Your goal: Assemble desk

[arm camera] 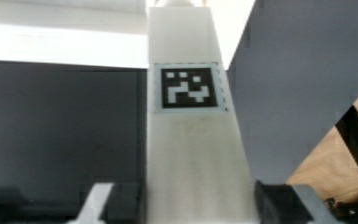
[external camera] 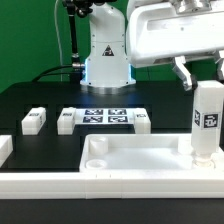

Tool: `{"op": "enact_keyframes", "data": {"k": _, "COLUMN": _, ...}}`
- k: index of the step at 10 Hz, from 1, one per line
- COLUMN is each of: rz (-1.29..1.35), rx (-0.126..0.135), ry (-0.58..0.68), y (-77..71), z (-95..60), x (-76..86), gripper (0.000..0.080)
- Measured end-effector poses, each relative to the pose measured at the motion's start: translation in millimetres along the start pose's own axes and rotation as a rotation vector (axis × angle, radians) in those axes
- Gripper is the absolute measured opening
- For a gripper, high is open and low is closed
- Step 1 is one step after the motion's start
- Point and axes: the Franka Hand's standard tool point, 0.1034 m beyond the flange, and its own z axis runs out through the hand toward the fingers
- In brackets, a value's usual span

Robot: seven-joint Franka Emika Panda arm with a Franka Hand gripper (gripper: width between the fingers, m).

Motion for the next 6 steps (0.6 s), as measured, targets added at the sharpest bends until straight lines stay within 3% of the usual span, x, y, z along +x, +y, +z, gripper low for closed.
{"op": "enact_keyframes", "data": {"k": 4, "rz": 0.0, "rx": -0.004, "ry": 0.03, "y": 1.1, "z": 3.4, "x": -1.3, "gripper": 0.0288}}
{"op": "enact_keyframes", "data": {"k": 6, "rz": 0.003, "rx": -0.015, "ry": 0.073, "y": -1.7, "z": 10.5, "x": -11.4, "gripper": 0.0289}}
